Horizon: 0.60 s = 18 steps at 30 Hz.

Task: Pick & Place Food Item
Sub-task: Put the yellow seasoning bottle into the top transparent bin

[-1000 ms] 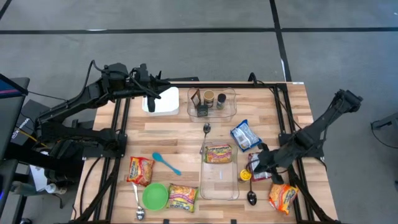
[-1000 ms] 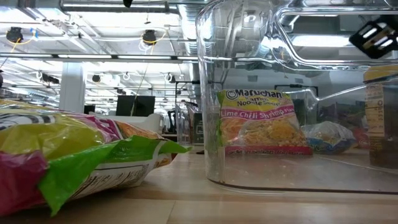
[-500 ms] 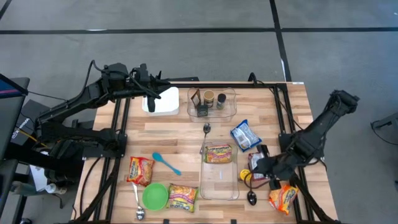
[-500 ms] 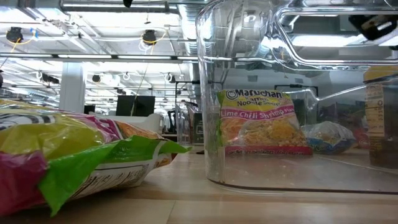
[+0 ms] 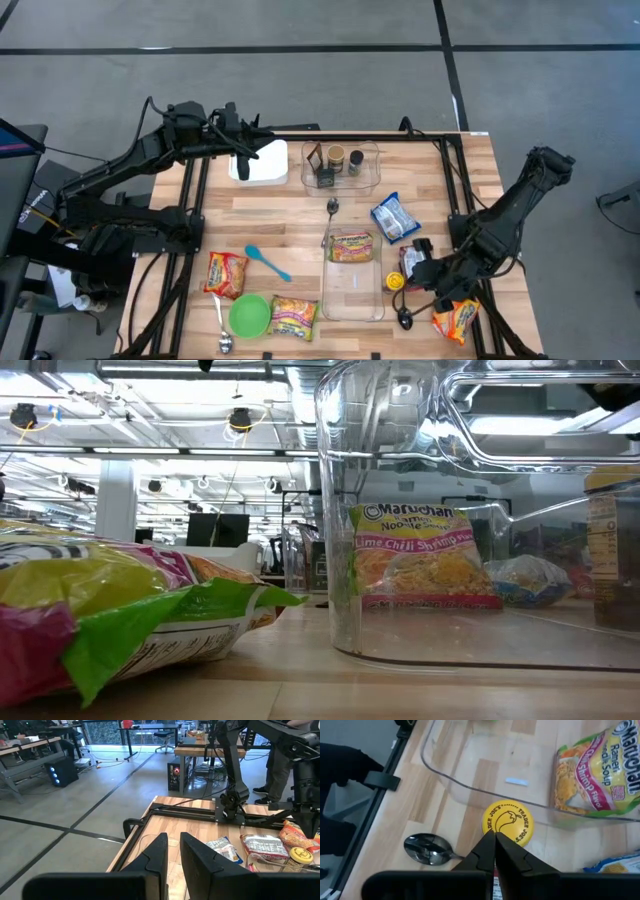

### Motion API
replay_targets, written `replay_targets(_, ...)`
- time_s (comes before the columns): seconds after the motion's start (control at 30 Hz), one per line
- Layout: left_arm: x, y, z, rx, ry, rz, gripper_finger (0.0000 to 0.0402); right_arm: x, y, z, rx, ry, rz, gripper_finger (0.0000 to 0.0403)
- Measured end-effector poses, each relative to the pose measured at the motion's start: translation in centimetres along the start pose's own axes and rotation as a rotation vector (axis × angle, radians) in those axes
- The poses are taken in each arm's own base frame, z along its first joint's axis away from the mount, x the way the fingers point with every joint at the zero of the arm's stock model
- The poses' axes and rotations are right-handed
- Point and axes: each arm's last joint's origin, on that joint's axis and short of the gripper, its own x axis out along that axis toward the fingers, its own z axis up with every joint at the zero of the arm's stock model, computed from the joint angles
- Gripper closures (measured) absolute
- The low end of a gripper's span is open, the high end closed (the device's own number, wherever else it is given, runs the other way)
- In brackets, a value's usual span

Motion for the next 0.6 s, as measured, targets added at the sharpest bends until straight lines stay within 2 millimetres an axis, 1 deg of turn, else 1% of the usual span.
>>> replay_targets(0.13, 0.00, 0.00, 0.00, 0.000, 0.000, 0.000, 0.0358, 0.39, 0.07, 0.03, 0.002, 0.009, -0.007, 0.0367)
replay_targets(0.27, 0.00, 0.00, 0.00, 0.000, 0.000, 0.000, 0.0358, 0.37, 0.01, 0.07, 0.005, 0.008, -0.006, 0.0318)
replay_targets(0.37, 0.00, -0.01, 0.00, 0.000, 0.000, 0.000, 0.0358, 0.44, -0.18, 0.15, 0.016, 0.008, -0.013, 0.0266)
replay_targets(0.53, 0.00, 0.00, 0.00, 0.000, 0.000, 0.000, 0.0358, 0.59, -0.60, 0.35, 0.081, 0.006, -0.028, 0.0166)
replay_targets(0.6, 0.00, 0.00, 0.00, 0.000, 0.000, 0.000, 0.0358, 0.66, -0.80, 0.44, 0.090, 0.006, -0.035, 0.0134)
